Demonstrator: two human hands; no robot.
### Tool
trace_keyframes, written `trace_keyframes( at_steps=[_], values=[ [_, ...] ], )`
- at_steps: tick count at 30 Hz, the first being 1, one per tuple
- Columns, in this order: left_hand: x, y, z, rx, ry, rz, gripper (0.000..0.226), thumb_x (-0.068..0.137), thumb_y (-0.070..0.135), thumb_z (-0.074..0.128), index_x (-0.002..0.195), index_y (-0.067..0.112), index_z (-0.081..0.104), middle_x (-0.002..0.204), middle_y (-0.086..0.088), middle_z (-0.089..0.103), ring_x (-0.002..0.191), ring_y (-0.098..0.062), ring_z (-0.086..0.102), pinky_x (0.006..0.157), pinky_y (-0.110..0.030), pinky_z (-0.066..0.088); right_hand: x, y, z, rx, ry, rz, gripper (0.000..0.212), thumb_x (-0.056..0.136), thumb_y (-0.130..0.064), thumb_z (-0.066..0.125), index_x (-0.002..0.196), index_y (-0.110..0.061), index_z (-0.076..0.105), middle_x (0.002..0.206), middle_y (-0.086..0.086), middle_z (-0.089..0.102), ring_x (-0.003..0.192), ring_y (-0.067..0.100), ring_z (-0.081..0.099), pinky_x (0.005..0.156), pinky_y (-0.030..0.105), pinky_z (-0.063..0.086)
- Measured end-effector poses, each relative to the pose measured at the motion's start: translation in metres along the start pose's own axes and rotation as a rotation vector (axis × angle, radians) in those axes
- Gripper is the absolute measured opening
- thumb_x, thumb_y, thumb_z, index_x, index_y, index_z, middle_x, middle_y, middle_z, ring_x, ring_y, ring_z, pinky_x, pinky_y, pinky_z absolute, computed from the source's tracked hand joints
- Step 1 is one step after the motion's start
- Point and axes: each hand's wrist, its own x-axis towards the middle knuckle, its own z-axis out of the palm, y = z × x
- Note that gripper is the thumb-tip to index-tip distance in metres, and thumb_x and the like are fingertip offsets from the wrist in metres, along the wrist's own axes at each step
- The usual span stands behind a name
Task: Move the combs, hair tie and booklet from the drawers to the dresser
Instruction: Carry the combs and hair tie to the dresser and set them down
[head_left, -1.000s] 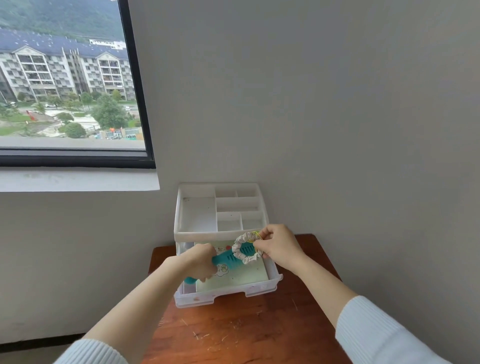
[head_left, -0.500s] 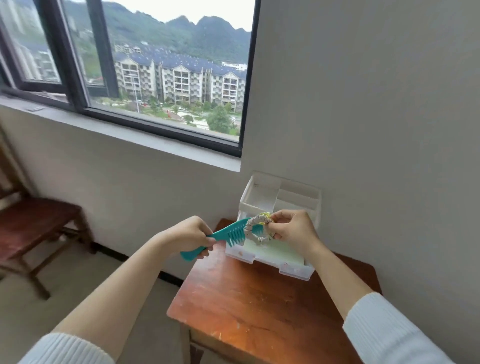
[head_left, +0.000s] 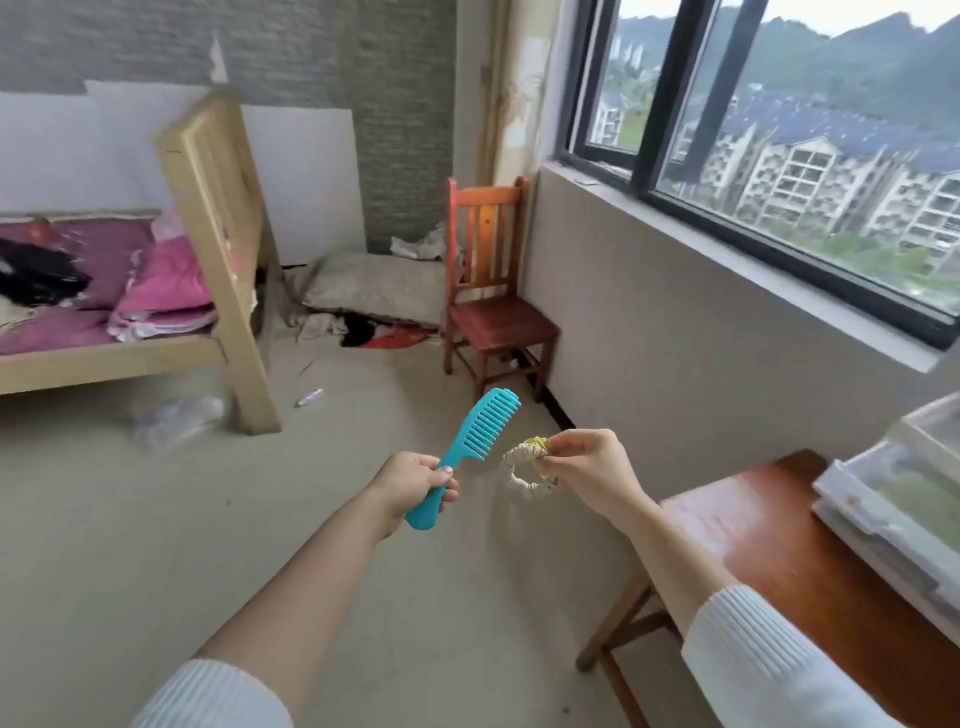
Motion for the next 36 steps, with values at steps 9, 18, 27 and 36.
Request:
trace_keyframes(
  at_steps=[9, 18, 27, 36],
  values=[
    [-0.108, -0.087, -0.302, -0.107, 0.466, 0.007, 0.024, 0.092, 0.008, 0.054, 0.112, 0.007, 0.067, 0.088, -0.003, 0.066, 0.075, -0.016, 0.057, 0.083, -0.028, 0.041, -0.005, -0.168, 0.296, -0.107, -0.344, -0.248, 0.006, 0.067, -0.01, 0.075, 0.068, -0.016, 0.073, 0.059, 0.005, 0.07, 0.045, 0.004, 0.057, 0.051, 0.016, 0.045],
    [-0.272, -0.2, -0.594, -0.363, 0.828, -0.125, 0.027, 0.092, 0.013, 0.056, 0.117, 0.017, 0.065, 0.102, 0.0, 0.069, 0.091, -0.02, 0.06, 0.084, -0.033, 0.043, -0.085, -0.345, 0.628, -0.121, -0.716, -0.443, 0.005, 0.069, -0.001, 0.073, 0.073, -0.004, 0.072, 0.047, -0.005, 0.061, 0.041, 0.002, 0.053, 0.049, 0.016, 0.042],
    [-0.364, -0.278, -0.824, -0.534, 1.151, -0.15, 0.024, 0.091, 0.017, 0.059, 0.114, 0.015, 0.067, 0.113, -0.004, 0.071, 0.114, -0.027, 0.059, 0.093, -0.04, 0.047, -0.149, -0.498, 0.903, -0.168, -0.957, -0.624, 0.012, 0.069, -0.009, 0.077, 0.068, -0.019, 0.071, 0.054, -0.006, 0.06, 0.048, 0.004, 0.049, 0.044, 0.013, 0.038],
    [-0.423, -0.312, -1.079, -0.68, 1.324, -0.091, 0.018, 0.091, 0.014, 0.059, 0.108, 0.019, 0.065, 0.097, 0.003, 0.071, 0.08, -0.011, 0.056, 0.067, -0.028, 0.044, -0.173, -0.664, 1.16, -0.156, -1.1, -0.744, 0.005, 0.071, -0.012, 0.076, 0.073, -0.015, 0.072, 0.059, -0.004, 0.063, 0.052, 0.005, 0.053, 0.049, 0.017, 0.038]
  ],
)
